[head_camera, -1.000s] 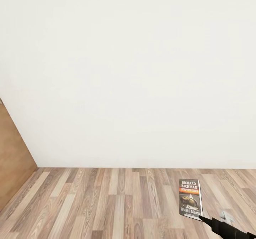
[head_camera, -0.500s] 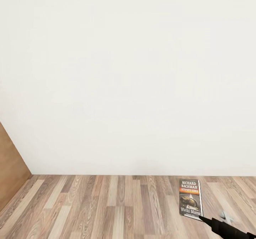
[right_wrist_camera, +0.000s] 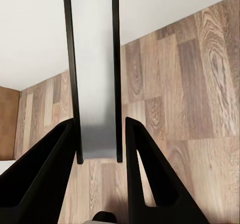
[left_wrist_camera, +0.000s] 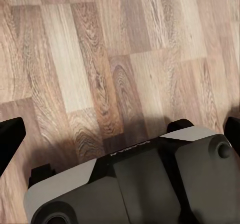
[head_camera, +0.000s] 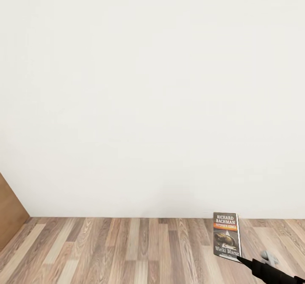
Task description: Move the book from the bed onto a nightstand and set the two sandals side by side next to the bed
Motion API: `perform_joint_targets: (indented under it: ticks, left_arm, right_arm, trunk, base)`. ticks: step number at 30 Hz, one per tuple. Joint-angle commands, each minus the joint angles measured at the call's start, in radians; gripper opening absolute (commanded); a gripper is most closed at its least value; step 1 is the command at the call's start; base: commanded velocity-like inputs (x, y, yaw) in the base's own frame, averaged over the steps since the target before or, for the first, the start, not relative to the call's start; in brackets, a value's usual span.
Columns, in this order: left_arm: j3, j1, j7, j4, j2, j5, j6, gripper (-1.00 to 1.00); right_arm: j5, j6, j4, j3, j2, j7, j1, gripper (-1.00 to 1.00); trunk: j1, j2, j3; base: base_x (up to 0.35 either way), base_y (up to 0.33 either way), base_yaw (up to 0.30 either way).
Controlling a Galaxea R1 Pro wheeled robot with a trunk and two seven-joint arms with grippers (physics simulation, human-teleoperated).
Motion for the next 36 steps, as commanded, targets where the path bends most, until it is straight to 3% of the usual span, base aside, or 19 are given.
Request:
perform_joint_targets:
  ticks: [1,22,36]
  left_arm:
    - [0.003,-0.001,-0.001,0.001,0.000,-0.009,-0.007,1.00]
    - [0.003,-0.001,-0.001,0.001,0.000,-0.009,-0.007,1.00]
    - [0.003,-0.001,-0.001,0.001,0.000,-0.009,-0.007,1.00]
  right_arm:
    - [-0.011,0.004,0.003,0.004,0.000,0.006,-0.002,-1.00]
    - [-0.011,0.003,0.003,0.004,0.000,0.008,-0.002,-1.00]
    - [-0.011,0.003,0.003,0.004,0.000,0.006,-0.002,-1.00]
  trunk:
    - [0.001,-0.002,-0.002]
    - [0.001,-0.002,-0.002]
    - [0.001,-0.002,-0.002]
  base:
    - [0.153,0.000,-0.045]
    - [0.017,0.000,-0.260]
    - [0.289,0.000,-0.046]
